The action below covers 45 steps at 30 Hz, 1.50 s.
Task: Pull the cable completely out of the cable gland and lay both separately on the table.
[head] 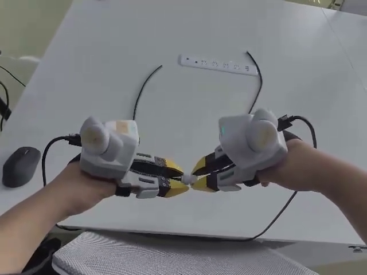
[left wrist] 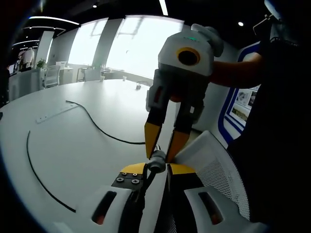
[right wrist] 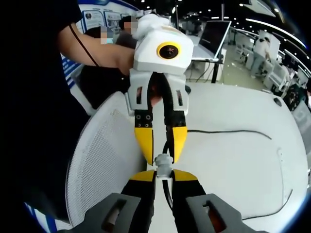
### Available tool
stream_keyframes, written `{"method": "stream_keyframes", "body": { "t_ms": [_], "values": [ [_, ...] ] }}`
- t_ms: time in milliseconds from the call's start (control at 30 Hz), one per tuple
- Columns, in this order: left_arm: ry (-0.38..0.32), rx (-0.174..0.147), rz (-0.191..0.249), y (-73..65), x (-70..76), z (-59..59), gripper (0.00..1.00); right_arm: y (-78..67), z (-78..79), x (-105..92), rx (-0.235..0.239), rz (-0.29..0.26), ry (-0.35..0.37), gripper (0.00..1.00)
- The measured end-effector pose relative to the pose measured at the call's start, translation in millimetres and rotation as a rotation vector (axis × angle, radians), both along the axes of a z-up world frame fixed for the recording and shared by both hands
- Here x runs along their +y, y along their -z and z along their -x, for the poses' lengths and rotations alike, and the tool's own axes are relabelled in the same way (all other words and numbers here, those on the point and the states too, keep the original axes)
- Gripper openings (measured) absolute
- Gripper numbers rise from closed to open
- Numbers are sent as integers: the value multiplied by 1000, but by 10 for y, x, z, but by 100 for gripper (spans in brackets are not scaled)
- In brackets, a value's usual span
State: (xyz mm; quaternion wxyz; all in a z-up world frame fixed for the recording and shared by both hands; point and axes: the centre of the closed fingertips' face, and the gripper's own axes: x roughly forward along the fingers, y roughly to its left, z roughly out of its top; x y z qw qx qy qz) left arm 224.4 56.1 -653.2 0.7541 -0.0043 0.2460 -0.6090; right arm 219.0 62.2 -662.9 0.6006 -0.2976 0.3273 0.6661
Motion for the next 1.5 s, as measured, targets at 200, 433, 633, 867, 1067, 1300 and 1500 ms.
{"method": "stream_keyframes", "body": {
  "t_ms": [200,433,633,867,1067,1300,1500],
  "values": [
    [15,-5,-4,21,-10,21,16,19,29,-12,-16,1,-24,7],
    [10,-36,-14,6,1,-13,15,0,-6,-15,-66,-38,-22,8],
    [7,-37,-10,-41,19,-38,15,-85,-50,-8,24,-103,68,8],
    [7,-73,-17,-91,30,-79,15,-220,-150,-55,143,-186,138,10],
    [6,-106,-7,-176,14,-108,15,-299,-217,-89,370,-266,234,12],
    [26,-142,-14,-239,-41,-110,15,-373,-235,-59,569,-332,261,13],
    [35,-157,-21,-291,-71,-102,15,-297,-95,-58,661,-284,219,11]
  ]
}}
